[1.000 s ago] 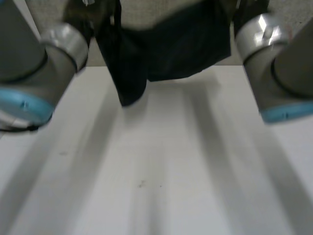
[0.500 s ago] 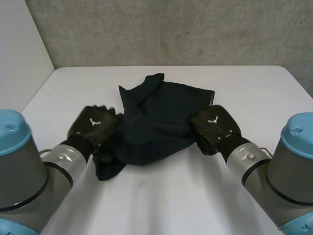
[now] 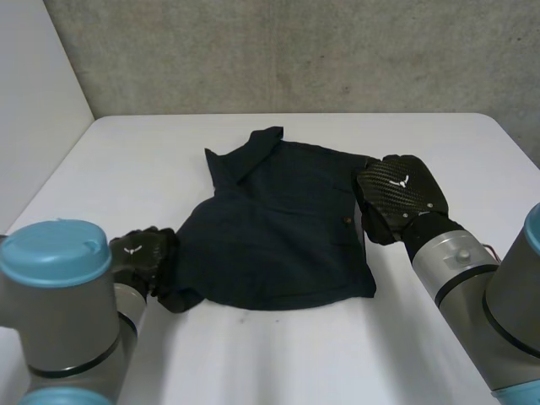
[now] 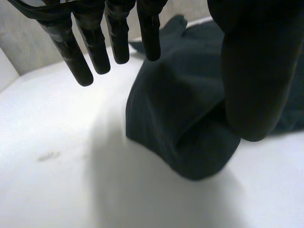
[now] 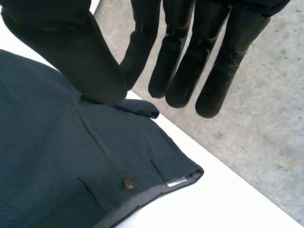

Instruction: Fold the shorts.

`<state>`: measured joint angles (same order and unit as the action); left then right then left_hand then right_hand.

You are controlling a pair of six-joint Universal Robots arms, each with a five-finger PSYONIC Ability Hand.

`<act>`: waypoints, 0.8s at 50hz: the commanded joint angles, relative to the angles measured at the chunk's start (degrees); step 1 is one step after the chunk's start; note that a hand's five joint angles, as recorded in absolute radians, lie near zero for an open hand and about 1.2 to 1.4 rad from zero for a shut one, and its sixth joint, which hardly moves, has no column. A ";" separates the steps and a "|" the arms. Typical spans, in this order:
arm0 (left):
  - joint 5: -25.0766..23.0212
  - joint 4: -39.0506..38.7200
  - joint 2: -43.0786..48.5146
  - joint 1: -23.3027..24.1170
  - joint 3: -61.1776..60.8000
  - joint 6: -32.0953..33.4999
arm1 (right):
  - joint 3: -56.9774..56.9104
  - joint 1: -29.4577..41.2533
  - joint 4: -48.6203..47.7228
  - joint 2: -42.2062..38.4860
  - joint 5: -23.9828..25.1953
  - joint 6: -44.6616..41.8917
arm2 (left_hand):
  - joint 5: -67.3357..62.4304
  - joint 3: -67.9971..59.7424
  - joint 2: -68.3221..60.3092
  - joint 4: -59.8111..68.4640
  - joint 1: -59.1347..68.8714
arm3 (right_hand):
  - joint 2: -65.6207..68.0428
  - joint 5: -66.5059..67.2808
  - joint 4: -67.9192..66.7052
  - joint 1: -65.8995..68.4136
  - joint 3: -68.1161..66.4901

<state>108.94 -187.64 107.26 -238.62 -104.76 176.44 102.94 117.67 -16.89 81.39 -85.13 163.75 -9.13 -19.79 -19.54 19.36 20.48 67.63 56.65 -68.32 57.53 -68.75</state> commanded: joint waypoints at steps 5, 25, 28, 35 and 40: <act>0.13 -0.01 6.21 -1.85 2.98 0.57 | -0.89 0.54 4.13 -0.27 0.93 -0.10 | -21.68 -21.02 -21.26 21.44 20.33 | 12.37 13.35 -11.68 22.47 -11.25; -7.86 -0.89 -8.37 -1.41 5.17 7.68 | -3.09 -1.83 10.04 -13.72 10.33 15.27 | -60.87 -60.21 -60.46 60.64 59.52 | -46.94 -45.96 47.63 -36.84 48.06; -9.36 -0.80 -11.98 -0.36 7.90 12.60 | -2.92 -1.74 7.23 -14.25 9.37 19.75 | -60.87 -60.21 -60.46 60.64 59.52 | -47.28 -46.31 47.97 -37.18 48.41; -9.45 1.38 -13.74 3.50 15.36 16.21 | -3.00 1.85 2.13 -17.58 2.27 25.04 | -60.87 -60.21 -60.46 60.64 59.52 | -47.28 -46.31 47.97 -37.18 48.41; -9.28 5.61 -13.57 5.88 19.33 15.95 | -5.11 2.91 -0.60 -21.36 -4.60 23.55 | -60.87 -60.21 -60.46 60.64 59.52 | -44.77 -43.79 45.46 -34.67 45.89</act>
<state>99.27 -186.83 93.65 -236.26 -91.38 192.04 99.91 118.25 -13.71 64.54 -80.85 187.87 -56.64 -68.02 -68.39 68.27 63.39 22.35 11.24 -20.92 19.10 -21.44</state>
